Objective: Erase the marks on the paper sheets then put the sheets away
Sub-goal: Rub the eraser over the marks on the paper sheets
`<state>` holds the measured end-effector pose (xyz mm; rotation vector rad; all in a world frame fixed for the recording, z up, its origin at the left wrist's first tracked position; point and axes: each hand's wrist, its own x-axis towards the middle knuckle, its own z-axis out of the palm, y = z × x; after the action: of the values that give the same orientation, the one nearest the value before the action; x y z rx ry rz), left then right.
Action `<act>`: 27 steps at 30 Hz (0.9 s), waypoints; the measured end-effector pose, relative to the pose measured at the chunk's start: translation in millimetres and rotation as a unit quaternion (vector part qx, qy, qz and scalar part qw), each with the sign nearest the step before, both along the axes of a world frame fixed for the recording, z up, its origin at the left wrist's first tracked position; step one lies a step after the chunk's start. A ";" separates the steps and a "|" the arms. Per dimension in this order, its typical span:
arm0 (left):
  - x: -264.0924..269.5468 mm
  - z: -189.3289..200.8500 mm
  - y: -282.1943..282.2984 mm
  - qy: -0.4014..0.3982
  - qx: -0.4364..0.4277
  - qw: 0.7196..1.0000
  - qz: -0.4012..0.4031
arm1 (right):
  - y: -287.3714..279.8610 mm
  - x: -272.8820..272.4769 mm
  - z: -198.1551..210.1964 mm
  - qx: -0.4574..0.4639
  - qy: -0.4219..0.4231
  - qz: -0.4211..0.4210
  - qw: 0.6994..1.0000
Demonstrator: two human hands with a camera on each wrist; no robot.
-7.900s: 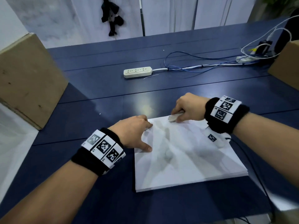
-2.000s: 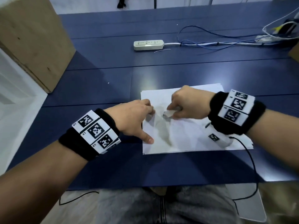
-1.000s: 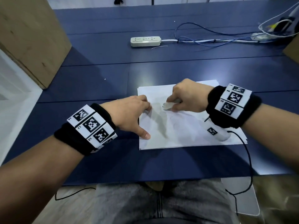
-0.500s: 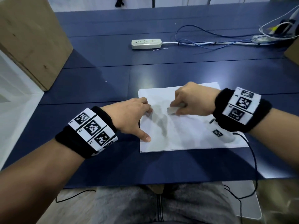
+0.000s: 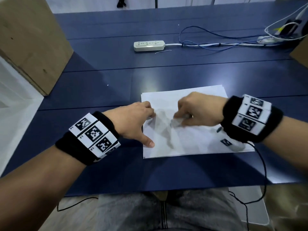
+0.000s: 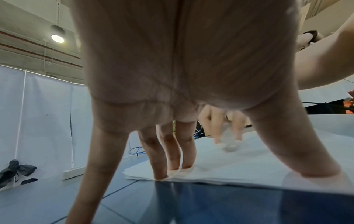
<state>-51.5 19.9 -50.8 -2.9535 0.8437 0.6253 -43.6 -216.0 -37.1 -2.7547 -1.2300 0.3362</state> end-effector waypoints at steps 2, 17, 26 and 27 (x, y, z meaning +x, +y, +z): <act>0.7 -0.6 0.1 0.000 0.004 1.000 -0.002 | -0.4 -20.3 1.1 -0.011 0.083 0.056 0.995; 1.1 -1.4 0.2 -0.002 0.003 1.000 -0.010 | -4.2 -28.2 -1.9 -0.059 0.097 0.081 0.990; 1.2 -0.8 1.1 -0.004 -0.004 1.000 -0.006 | 0.8 10.3 -0.9 -0.014 -0.026 -0.028 0.999; 1.6 -1.4 0.9 -0.003 -0.002 1.000 -0.004 | -0.4 2.6 0.5 -0.011 0.009 -0.017 1.000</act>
<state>-49.8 20.9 -52.2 -2.9529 0.8580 0.6133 -41.0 -216.4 -36.7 -2.7809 -1.1823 0.3737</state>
